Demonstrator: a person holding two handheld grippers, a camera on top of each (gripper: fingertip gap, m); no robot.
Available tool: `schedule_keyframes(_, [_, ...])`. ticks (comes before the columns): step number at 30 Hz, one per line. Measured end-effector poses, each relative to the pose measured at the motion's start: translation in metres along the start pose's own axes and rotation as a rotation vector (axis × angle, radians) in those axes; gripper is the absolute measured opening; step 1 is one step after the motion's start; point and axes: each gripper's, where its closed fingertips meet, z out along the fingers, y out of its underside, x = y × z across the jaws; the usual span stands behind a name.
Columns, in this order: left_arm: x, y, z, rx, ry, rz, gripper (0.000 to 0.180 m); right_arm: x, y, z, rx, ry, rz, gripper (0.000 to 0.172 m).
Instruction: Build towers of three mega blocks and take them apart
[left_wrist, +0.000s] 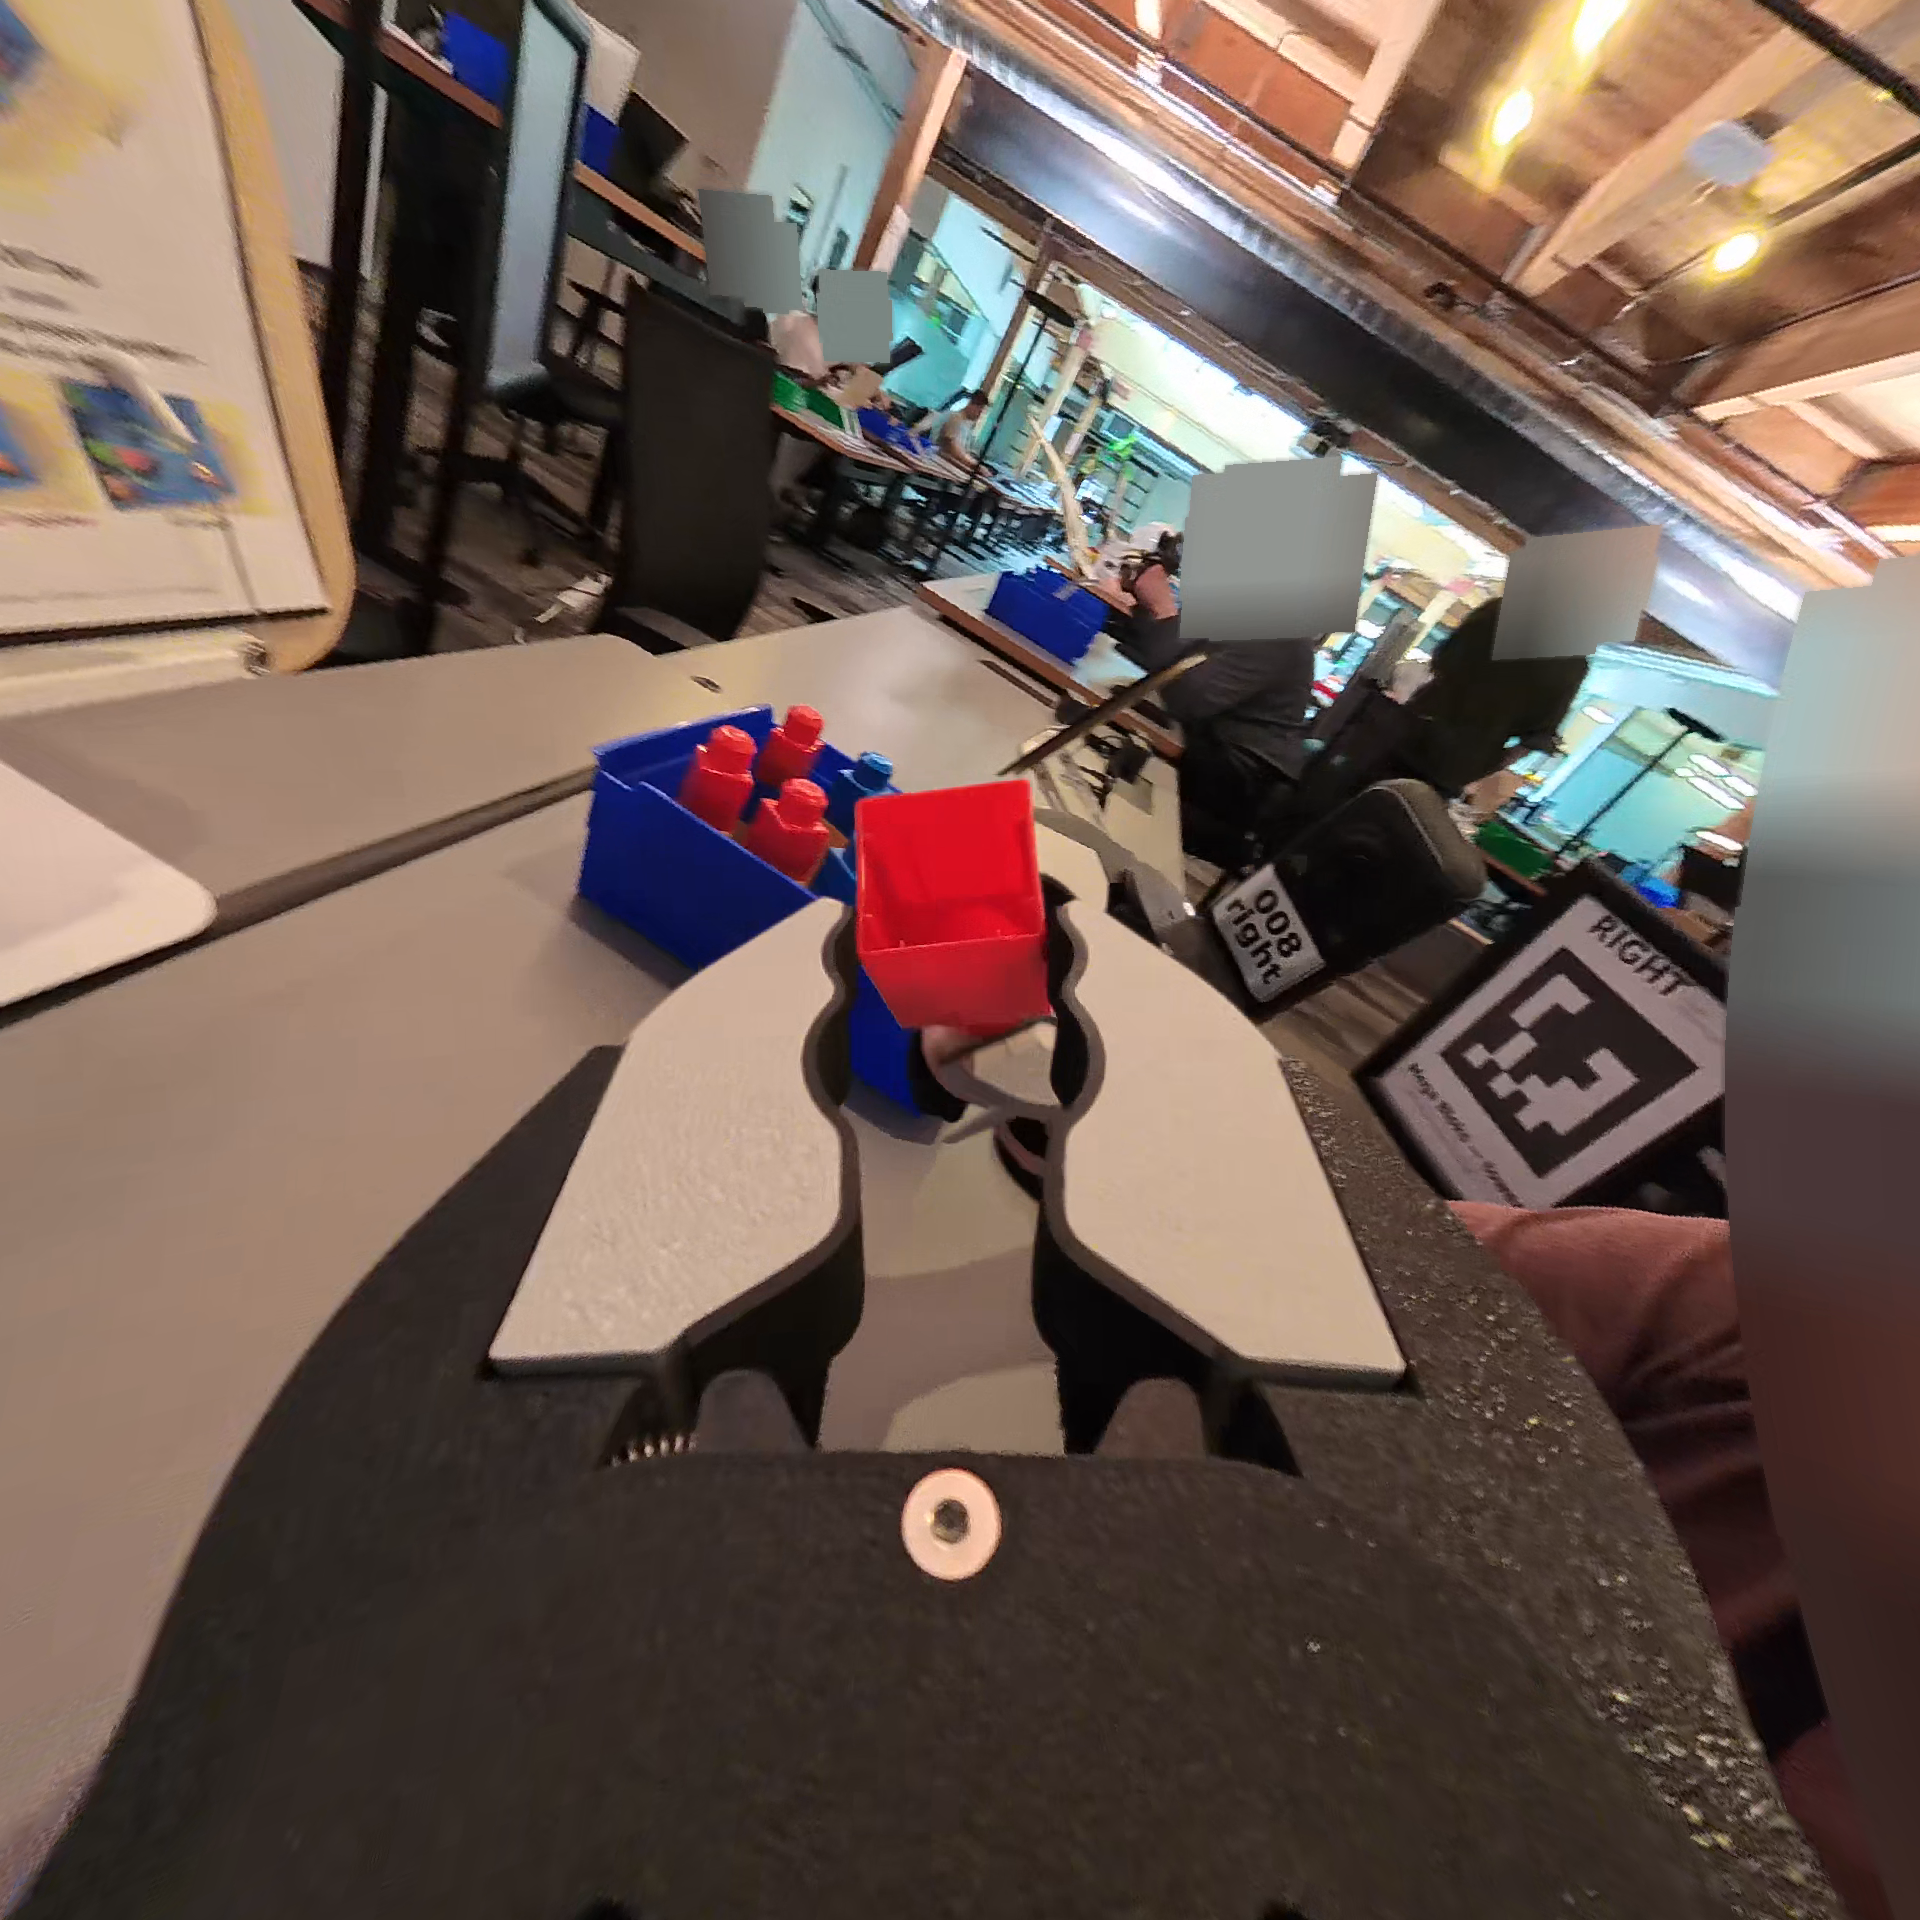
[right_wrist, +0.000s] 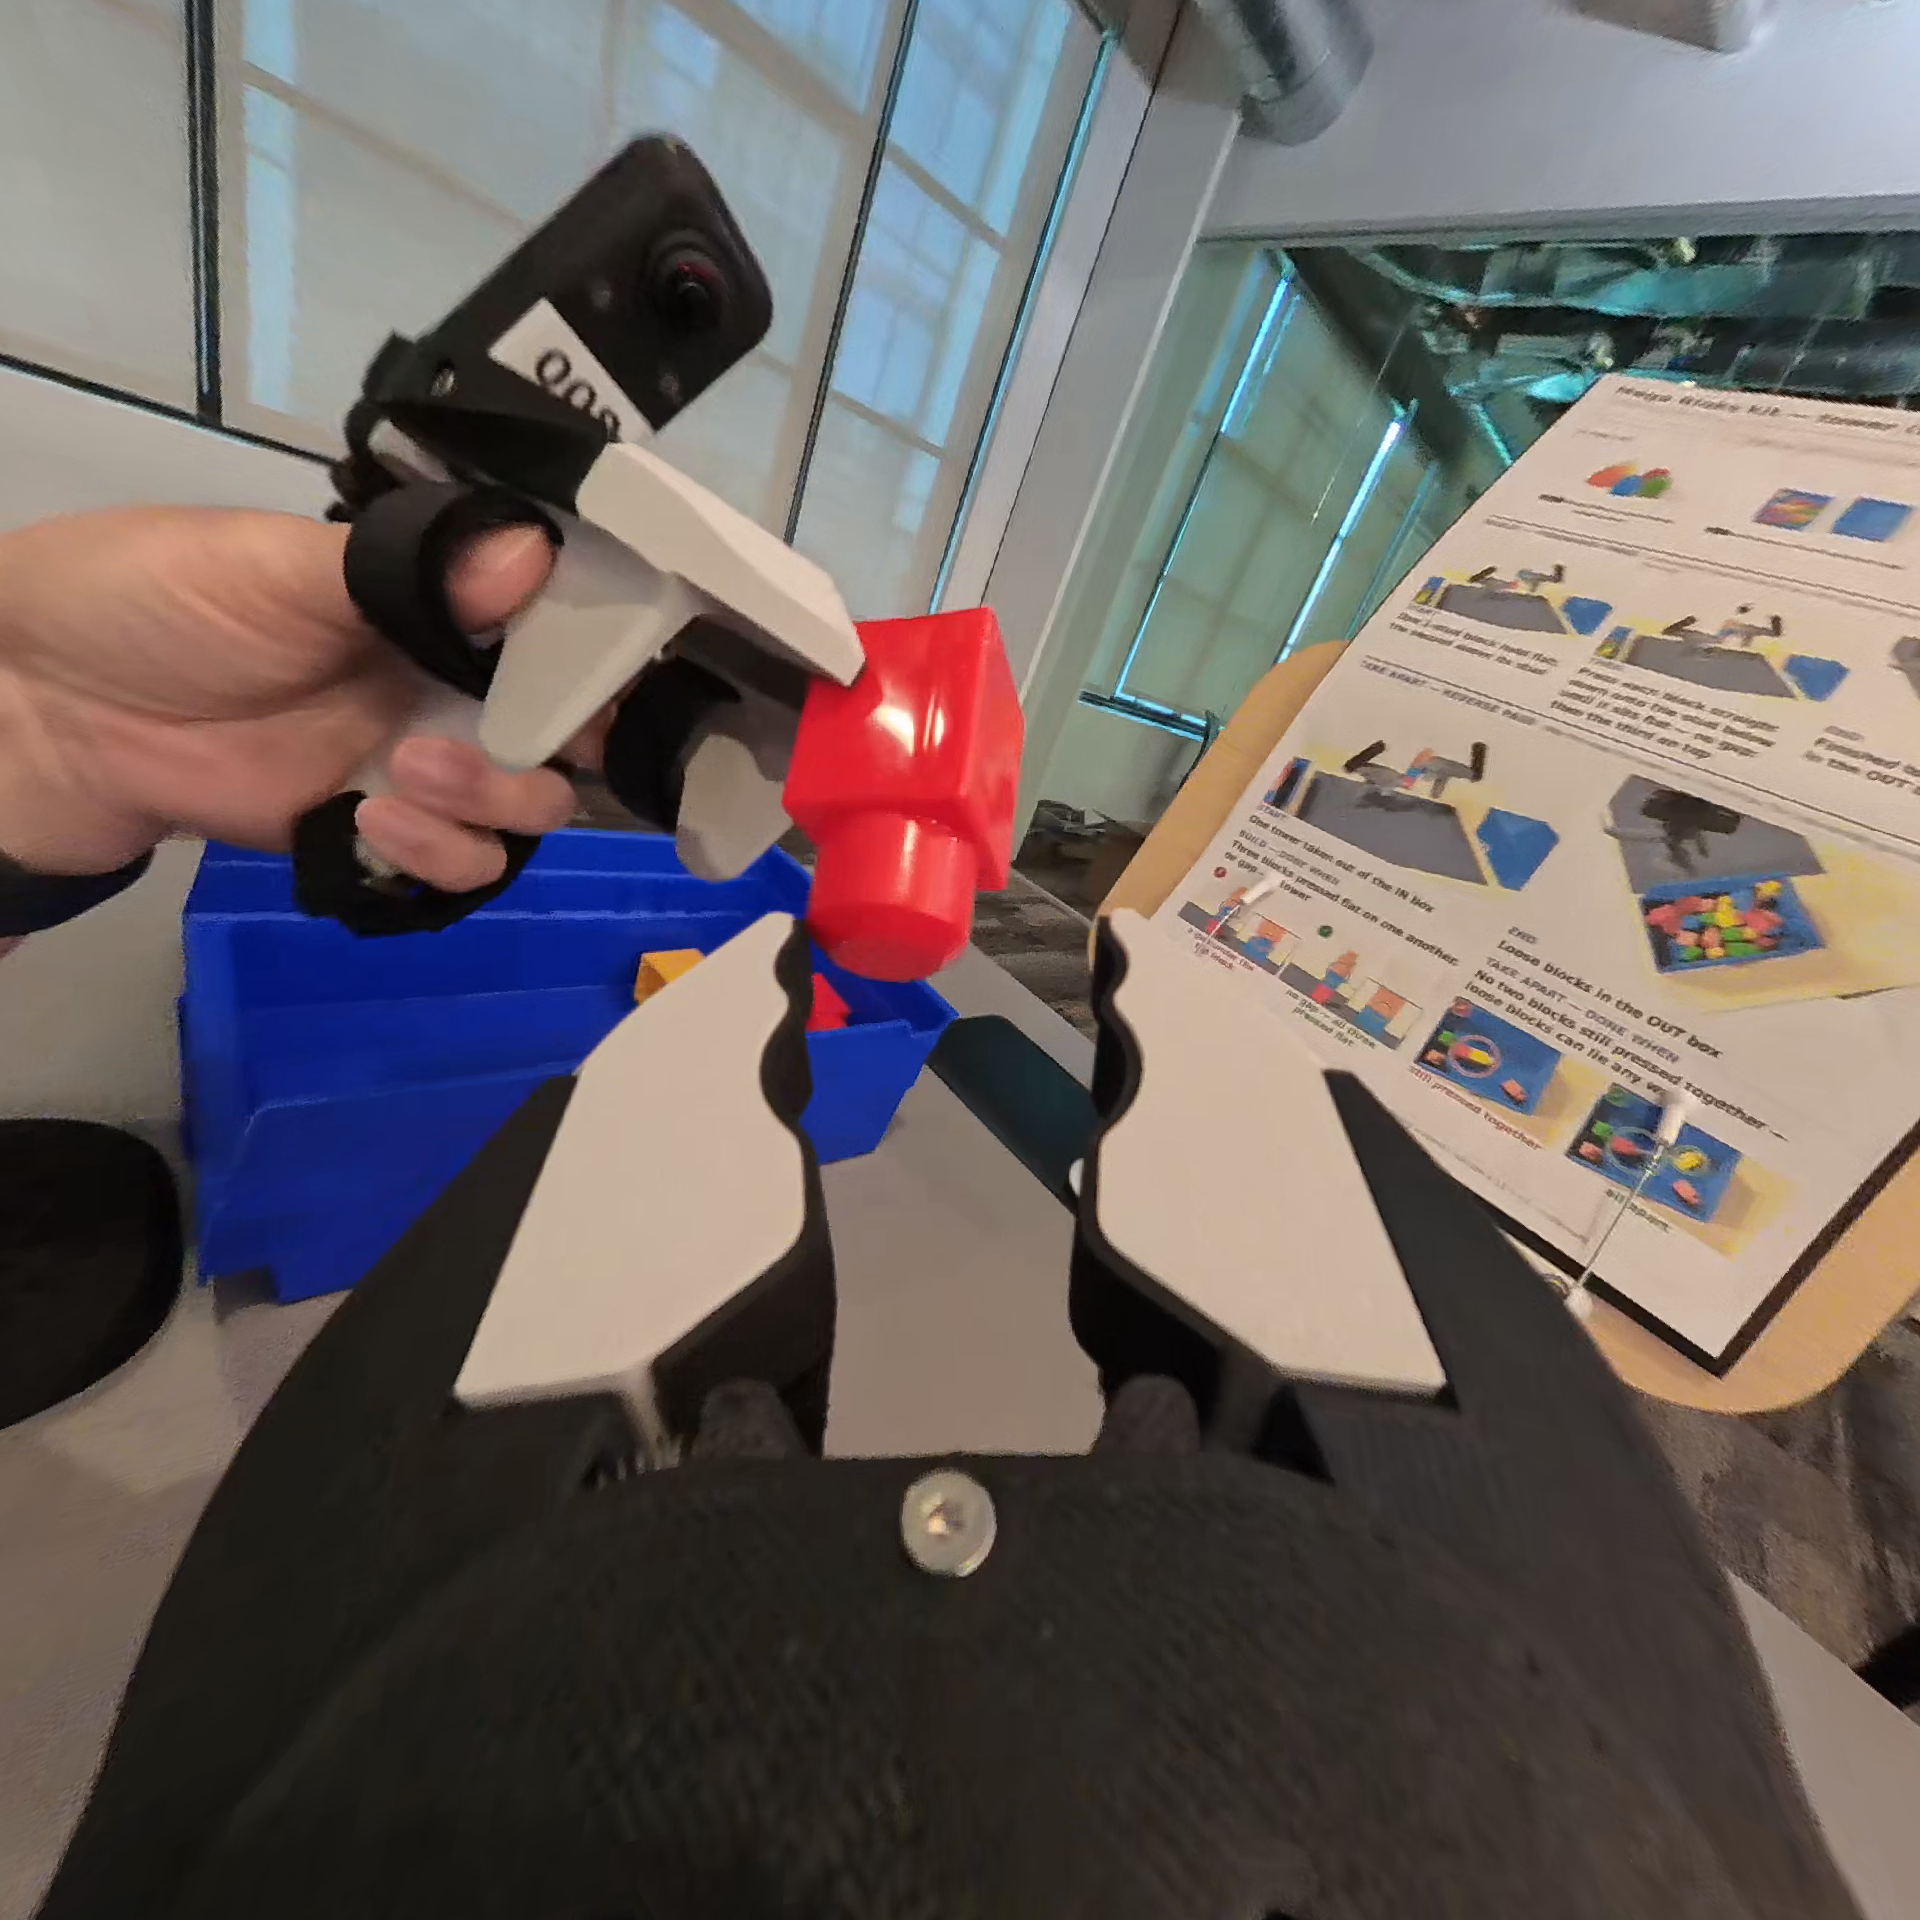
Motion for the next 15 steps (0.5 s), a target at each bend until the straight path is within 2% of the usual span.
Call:
schedule_keyframes(2, [0.001, 0.003, 0.004, 0.003, 0.035, -0.042, 0.034, -0.001, -0.003, -0.003, 0.037, -0.022, 0.006, 0.033])
schedule_keyframes(3, [0.000, 0.004, 0.006, 0.001, 0.044, -0.055, 0.034, 0.000, -0.003, -0.004, 0.042, -0.027, 0.008, 0.029])
schedule_keyframes(6, [0.001, 0.005, 0.008, -0.008, 0.069, -0.060, 0.034, 0.001, -0.003, -0.005, 0.019, -0.064, 0.002, 0.029])
schedule_keyframes(8, [-0.002, 0.007, 0.005, -0.048, 0.058, -0.032, 0.035, 0.000, 0.002, -0.005, -0.062, -0.135, 0.021, 0.029])
schedule_keyframes(11, [-0.027, 0.005, -0.019, -0.123, -0.111, 0.074, 0.044, 0.001, 0.041, -0.016, -0.431, -0.280, 0.086, 0.029])
schedule_keyframes(13, [-0.062, 0.008, -0.049, -0.230, -0.350, 0.167, 0.044, 0.003, 0.080, -0.045, -0.748, -0.355, 0.127, 0.030])
schedule_keyframes(15, [-0.105, 0.022, -0.092, -0.398, -0.646, 0.215, 0.047, 0.012, 0.114, -0.076, -1.007, -0.354, 0.113, 0.030])
